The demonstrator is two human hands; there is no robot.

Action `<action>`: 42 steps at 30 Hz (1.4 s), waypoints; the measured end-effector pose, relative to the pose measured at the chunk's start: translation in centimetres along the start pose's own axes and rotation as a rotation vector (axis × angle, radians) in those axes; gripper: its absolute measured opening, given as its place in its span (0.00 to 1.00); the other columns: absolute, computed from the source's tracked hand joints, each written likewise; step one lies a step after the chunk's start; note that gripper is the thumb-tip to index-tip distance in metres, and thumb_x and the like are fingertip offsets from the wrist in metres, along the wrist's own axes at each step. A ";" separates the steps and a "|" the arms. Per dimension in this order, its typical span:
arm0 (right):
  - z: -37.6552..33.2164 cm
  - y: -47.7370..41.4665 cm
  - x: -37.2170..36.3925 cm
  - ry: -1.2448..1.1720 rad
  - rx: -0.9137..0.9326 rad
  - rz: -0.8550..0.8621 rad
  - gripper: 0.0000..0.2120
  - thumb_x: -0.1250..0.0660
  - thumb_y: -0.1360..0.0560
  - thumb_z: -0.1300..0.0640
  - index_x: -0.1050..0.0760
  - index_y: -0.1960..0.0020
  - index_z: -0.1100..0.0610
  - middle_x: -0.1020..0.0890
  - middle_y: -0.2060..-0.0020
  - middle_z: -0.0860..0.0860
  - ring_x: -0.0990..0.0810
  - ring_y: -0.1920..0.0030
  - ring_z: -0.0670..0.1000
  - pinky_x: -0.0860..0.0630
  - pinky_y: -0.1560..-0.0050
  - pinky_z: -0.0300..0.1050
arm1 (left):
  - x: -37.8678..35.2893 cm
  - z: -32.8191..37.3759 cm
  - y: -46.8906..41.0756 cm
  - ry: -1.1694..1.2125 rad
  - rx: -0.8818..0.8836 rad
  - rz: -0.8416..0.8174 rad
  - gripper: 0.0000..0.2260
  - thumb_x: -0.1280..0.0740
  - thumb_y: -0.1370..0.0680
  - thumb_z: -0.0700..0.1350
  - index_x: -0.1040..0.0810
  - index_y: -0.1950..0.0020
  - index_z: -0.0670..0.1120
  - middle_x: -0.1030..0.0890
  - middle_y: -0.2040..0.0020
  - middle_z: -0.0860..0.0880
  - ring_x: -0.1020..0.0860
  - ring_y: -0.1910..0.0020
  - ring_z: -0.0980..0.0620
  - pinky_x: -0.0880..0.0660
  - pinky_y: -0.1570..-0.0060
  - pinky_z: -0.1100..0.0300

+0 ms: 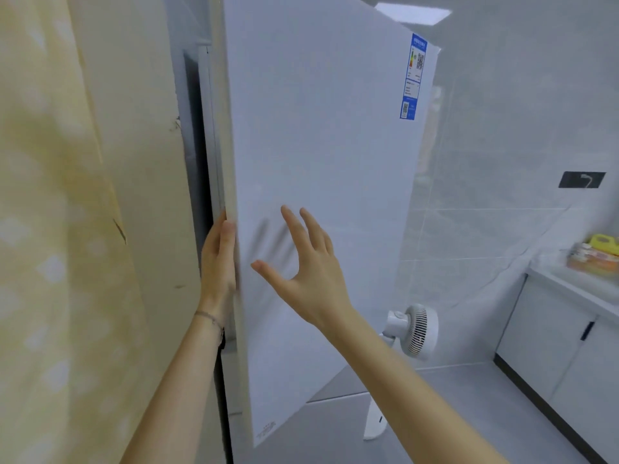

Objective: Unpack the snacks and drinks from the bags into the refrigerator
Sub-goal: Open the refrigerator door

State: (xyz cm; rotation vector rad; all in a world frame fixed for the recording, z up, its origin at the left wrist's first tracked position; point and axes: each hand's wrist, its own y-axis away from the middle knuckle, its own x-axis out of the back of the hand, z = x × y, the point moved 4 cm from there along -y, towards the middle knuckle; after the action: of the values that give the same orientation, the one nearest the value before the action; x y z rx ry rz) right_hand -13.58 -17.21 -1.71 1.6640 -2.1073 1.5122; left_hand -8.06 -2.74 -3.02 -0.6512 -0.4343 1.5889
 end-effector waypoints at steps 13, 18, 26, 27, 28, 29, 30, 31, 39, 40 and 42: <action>0.8 6.8 10.4 -0.301 -0.096 0.168 0.39 0.36 0.31 0.31 0.47 0.25 0.39 0.42 0.28 0.36 0.42 0.27 0.39 0.37 0.31 0.44 | -8.7 6.4 8.7 -0.222 -0.221 -0.106 0.31 0.37 0.27 0.67 0.36 0.26 0.58 0.22 0.42 0.64 0.22 0.47 0.61 0.27 0.51 0.70; 3.4 9.5 16.0 -0.375 -0.164 0.229 0.36 0.30 0.29 0.39 0.45 0.27 0.37 0.37 0.30 0.35 0.34 0.30 0.43 0.28 0.34 0.51 | -12.9 7.1 12.0 -0.295 -0.208 -0.189 0.30 0.36 0.26 0.64 0.38 0.26 0.59 0.24 0.37 0.60 0.23 0.41 0.55 0.27 0.40 0.58; 10.5 16.2 23.9 -0.283 -0.303 0.361 0.37 0.26 0.33 0.39 0.42 0.30 0.35 0.25 0.42 0.39 0.21 0.46 0.45 0.19 0.51 0.47 | -18.3 5.9 16.5 -0.813 -0.111 -0.286 0.36 0.50 0.28 0.74 0.40 0.24 0.57 0.39 0.23 0.52 0.43 0.25 0.53 0.42 0.26 0.48; 11.5 17.4 24.5 -0.257 -0.323 0.359 0.39 0.25 0.33 0.40 0.43 0.30 0.33 0.25 0.42 0.39 0.21 0.46 0.45 0.19 0.51 0.47 | -19.0 5.5 17.0 -0.872 -0.098 -0.302 0.36 0.50 0.27 0.74 0.41 0.24 0.56 0.41 0.23 0.50 0.43 0.24 0.51 0.44 0.26 0.48; 12.4 18.6 24.9 -0.222 -0.343 0.341 0.40 0.24 0.35 0.40 0.44 0.30 0.32 0.25 0.40 0.38 0.21 0.45 0.44 0.20 0.49 0.47 | -19.8 5.2 17.5 -0.920 -0.090 -0.314 0.36 0.49 0.27 0.73 0.42 0.23 0.56 0.41 0.22 0.50 0.43 0.24 0.49 0.45 0.26 0.48; 13.3 19.6 25.1 -0.183 -0.361 0.318 0.43 0.24 0.35 0.40 0.46 0.29 0.32 0.27 0.37 0.38 0.23 0.42 0.43 0.21 0.45 0.47 | -20.6 5.0 18.0 -0.954 -0.089 -0.320 0.36 0.50 0.27 0.73 0.42 0.23 0.55 0.41 0.22 0.49 0.43 0.24 0.47 0.45 0.26 0.48; 14.1 20.4 25.4 -0.145 -0.376 0.302 0.45 0.24 0.35 0.40 0.48 0.27 0.34 0.29 0.32 0.39 0.26 0.37 0.42 0.24 0.41 0.45 | -21.4 4.9 18.4 -0.970 -0.095 -0.324 0.37 0.50 0.27 0.73 0.41 0.23 0.55 0.41 0.22 0.49 0.42 0.24 0.47 0.44 0.26 0.48; 14.9 21.0 25.7 -0.113 -0.389 0.301 0.47 0.24 0.35 0.40 0.51 0.26 0.37 0.33 0.29 0.39 0.30 0.33 0.41 0.27 0.37 0.45 | -22.3 4.7 18.7 -0.975 -0.103 -0.330 0.38 0.51 0.27 0.74 0.41 0.23 0.54 0.40 0.23 0.48 0.41 0.25 0.47 0.43 0.27 0.48; 21.3 22.6 31.1 0.051 -0.450 0.435 0.41 0.30 0.26 0.47 0.53 0.23 0.41 0.36 0.26 0.43 0.33 0.29 0.47 0.27 0.38 0.49 | -29.8 2.4 20.6 -0.962 -0.157 -0.492 0.40 0.54 0.30 0.74 0.41 0.23 0.55 0.38 0.24 0.46 0.40 0.25 0.46 0.43 0.27 0.46; 22.2 22.5 31.7 0.063 -0.457 0.444 0.40 0.31 0.25 0.47 0.53 0.22 0.43 0.37 0.25 0.43 0.34 0.27 0.47 0.28 0.37 0.48 | -30.6 2.2 20.8 -0.969 -0.161 -0.509 0.40 0.54 0.31 0.74 0.42 0.23 0.55 0.38 0.24 0.46 0.40 0.25 0.46 0.43 0.28 0.47; 24.0 22.2 32.9 0.079 -0.476 0.454 0.39 0.32 0.24 0.48 0.52 0.22 0.44 0.38 0.25 0.42 0.34 0.27 0.49 0.29 0.35 0.49 | -32.0 2.0 21.1 -0.977 -0.183 -0.530 0.40 0.55 0.31 0.74 0.42 0.24 0.56 0.38 0.24 0.46 0.40 0.26 0.46 0.43 0.28 0.47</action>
State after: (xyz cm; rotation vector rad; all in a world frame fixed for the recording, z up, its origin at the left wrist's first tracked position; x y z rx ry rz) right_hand -32.60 -58.83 -9.51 0.9977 -2.6454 0.9977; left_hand -24.42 -36.77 -9.68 0.1712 -1.3584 1.2616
